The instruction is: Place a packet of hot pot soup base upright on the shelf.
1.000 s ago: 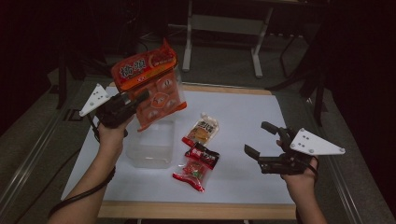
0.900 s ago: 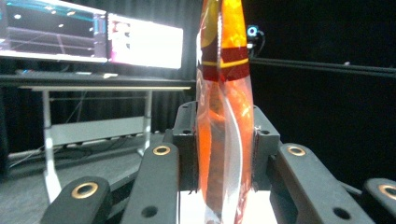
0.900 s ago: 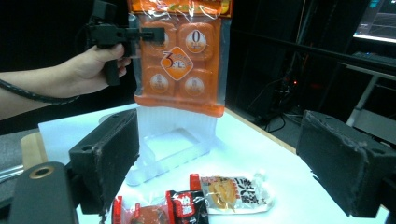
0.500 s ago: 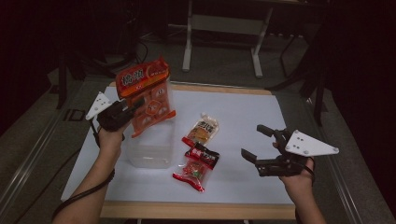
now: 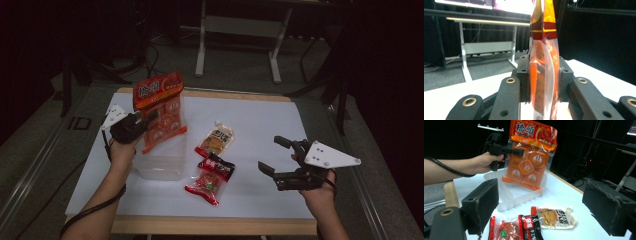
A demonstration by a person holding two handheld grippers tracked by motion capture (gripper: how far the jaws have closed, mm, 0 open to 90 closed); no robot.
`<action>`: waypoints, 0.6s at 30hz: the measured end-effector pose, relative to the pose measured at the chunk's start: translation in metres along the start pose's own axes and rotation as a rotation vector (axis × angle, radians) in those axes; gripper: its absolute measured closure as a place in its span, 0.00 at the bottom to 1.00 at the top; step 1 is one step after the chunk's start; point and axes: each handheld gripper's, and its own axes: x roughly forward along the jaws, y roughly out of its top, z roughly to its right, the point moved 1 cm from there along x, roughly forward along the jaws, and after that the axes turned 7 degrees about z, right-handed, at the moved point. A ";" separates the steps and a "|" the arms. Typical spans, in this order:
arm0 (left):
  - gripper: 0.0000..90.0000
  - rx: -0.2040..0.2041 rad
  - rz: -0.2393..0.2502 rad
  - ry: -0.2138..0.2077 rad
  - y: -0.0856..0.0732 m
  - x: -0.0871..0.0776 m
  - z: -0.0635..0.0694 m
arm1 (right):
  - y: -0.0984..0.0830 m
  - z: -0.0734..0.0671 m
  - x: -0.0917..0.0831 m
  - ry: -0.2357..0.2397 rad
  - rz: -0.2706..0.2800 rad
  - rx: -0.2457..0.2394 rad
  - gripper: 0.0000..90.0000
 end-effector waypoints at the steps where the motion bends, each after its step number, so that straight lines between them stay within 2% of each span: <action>1: 0.79 -0.006 0.000 0.000 -0.001 0.000 -0.001 | 0.000 0.000 0.000 0.001 0.000 0.000 0.15; 4: 0.79 -0.020 0.001 0.000 -0.002 -0.001 -0.003 | 0.000 0.000 0.000 0.002 0.001 0.003 0.15; 9: 0.79 -0.014 -0.008 0.008 -0.007 -0.002 -0.003 | -0.002 0.001 0.001 0.002 0.002 0.006 0.15; 15: 0.79 -0.040 -0.027 0.034 -0.018 -0.006 -0.007 | -0.004 0.000 0.001 0.007 -0.001 0.013 0.15; 18: 0.79 -0.059 -0.029 0.031 -0.024 -0.007 -0.010 | -0.006 0.001 0.002 0.008 -0.004 0.014 0.15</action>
